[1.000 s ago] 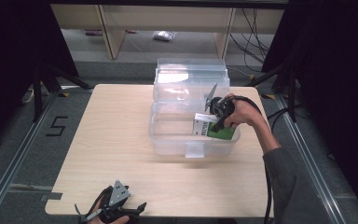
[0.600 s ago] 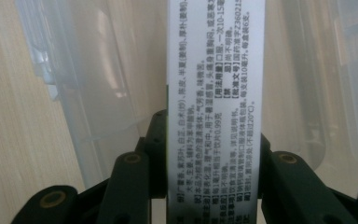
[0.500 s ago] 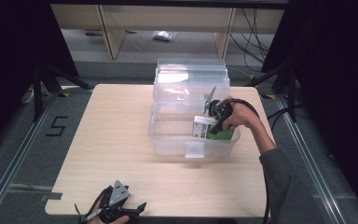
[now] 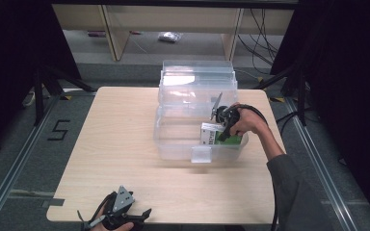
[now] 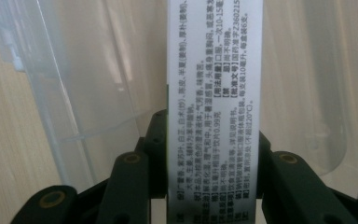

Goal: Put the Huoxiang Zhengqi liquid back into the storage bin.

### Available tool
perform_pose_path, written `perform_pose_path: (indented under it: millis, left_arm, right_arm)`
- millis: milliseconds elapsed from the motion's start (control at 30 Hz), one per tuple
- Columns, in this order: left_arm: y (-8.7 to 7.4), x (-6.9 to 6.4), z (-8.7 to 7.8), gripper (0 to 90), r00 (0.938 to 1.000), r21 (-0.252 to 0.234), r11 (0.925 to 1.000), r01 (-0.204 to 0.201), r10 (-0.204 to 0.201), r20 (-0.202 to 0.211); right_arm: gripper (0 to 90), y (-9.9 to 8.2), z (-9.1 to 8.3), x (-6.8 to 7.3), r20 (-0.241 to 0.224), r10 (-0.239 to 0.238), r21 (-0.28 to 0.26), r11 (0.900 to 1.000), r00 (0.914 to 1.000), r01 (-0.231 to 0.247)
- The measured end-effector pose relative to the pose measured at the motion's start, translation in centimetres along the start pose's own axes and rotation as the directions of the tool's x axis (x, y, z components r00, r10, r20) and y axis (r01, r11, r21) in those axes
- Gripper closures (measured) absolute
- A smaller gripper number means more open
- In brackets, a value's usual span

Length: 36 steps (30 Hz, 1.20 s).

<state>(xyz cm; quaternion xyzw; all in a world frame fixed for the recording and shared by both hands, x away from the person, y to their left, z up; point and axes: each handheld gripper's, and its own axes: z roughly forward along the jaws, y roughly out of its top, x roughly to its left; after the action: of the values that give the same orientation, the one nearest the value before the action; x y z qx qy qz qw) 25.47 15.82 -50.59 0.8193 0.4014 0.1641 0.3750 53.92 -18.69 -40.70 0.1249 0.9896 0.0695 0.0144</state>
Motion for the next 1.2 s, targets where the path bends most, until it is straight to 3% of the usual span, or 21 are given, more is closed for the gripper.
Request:
perform_pose_path:
  millis: [167,200,300,367,467,500,533,567,600,733,767,800,967,1000,1100,1133,1200]
  left_arm:
    - [0.1,0.1,-0.2,14.8,0.9997,0.017,0.9997,-0.02,0.02,0.015]
    - [0.1,0.2,-0.3,14.8,0.9991,0.033,0.9987,-0.039,0.039,0.014]
    - [0.0,-0.1,0.0,14.8,0.9998,-0.013,0.9998,0.013,-0.013,0.013]
    - [0.0,0.1,-0.2,14.8,0.9997,0.017,0.9996,-0.024,0.023,0.011]
    - [0.1,0.0,-0.1,14.8,1.0,0.002,1.0,-0.008,0.008,0.005]
    - [0.0,0.0,-0.1,14.8,1.0,0.002,1.0,-0.005,0.005,0.007]
    - [0.1,0.3,-0.3,14.8,0.9991,0.032,0.9986,-0.042,0.041,0.009]
    - [0.0,0.1,-0.1,14.8,0.9999,0.009,0.9999,-0.013,0.013,0.009]
    - [0.1,0.1,-0.3,14.8,0.9996,0.021,0.9995,-0.025,0.025,0.012]
    - [0.1,0.1,-0.2,14.8,0.9998,0.013,0.9998,-0.017,0.017,0.014]
    - [0.1,0.1,-0.2,14.8,0.9997,0.016,0.9996,-0.023,0.023,0.013]
    - [0.1,0.1,-0.2,14.8,0.9997,0.016,0.9996,-0.023,0.023,0.013]
    - [0.1,0.2,-0.3,14.8,0.9989,0.031,0.9984,-0.047,0.047,0.004]
    - [0.1,0.1,-0.2,14.8,0.9996,0.01,0.9996,-0.026,0.026,0.007]
    - [0.1,0.1,-0.2,14.8,0.9996,0.018,0.9994,-0.029,0.029,0.008]
    - [0.0,-0.1,0.0,14.8,1.0,-0.01,1.0,-0.001,0.001,0.006]
    - [0.0,-0.1,-0.1,14.8,1.0,-0.01,0.9999,-0.003,0.003,0.002]
  right_arm:
    - [64.1,0.2,0.2,0.0,-0.005,0.002,0.004,1.0,1.0,-0.002]
    - [64.1,0.2,0.3,0.0,-0.004,-0.001,0.001,1.0,1.0,0.001]
    - [64.1,0.2,0.3,0.1,-0.003,0.009,0.003,1.0,1.0,-0.009]
    - [64.0,0.2,0.4,0.0,-0.01,0.012,0.001,0.9999,0.9999,-0.012]
    - [63.7,0.1,0.4,0.1,-0.01,0.029,0.014,0.9995,0.9995,-0.028]
    - [63.7,0.1,0.5,-0.1,-0.004,0.004,0.009,0.9999,1.0,-0.004]
    - [63.7,0.1,0.5,-0.1,-0.006,0.001,0.01,0.9999,1.0,-0.001]
    - [63.6,0.0,0.5,0.1,-0.009,0.035,0.023,0.9991,0.9993,-0.035]
    - [63.5,0.0,0.7,-0.2,-0.017,0.011,0.019,0.9998,0.9998,-0.011]
    - [63.1,-0.2,0.8,0.0,-0.012,0.041,0.018,0.999,0.9991,-0.041]
    - [62.9,-0.3,1.0,-0.1,-0.021,0.021,0.012,0.9997,0.9995,-0.021]
    - [62.7,-0.4,1.1,0.0,-0.025,0.034,0.026,0.9991,0.9991,-0.033]
    - [58.2,-0.8,0.3,-0.1,-0.045,0.06,-0.046,0.997,0.9972,-0.062]
    - [57.9,-0.9,0.0,-0.1,-0.041,0.069,-0.056,0.9959,0.9968,-0.071]
    - [56.0,-0.9,-0.7,0.2,-0.032,0.09,-0.065,0.9936,0.9954,-0.092]
    - [55.7,-1.0,-0.9,0.2,-0.033,0.101,-0.077,0.9916,0.9943,-0.104]
    - [55.5,-1.0,-1.0,0.1,-0.032,0.085,-0.09,0.9921,0.9959,-0.088]
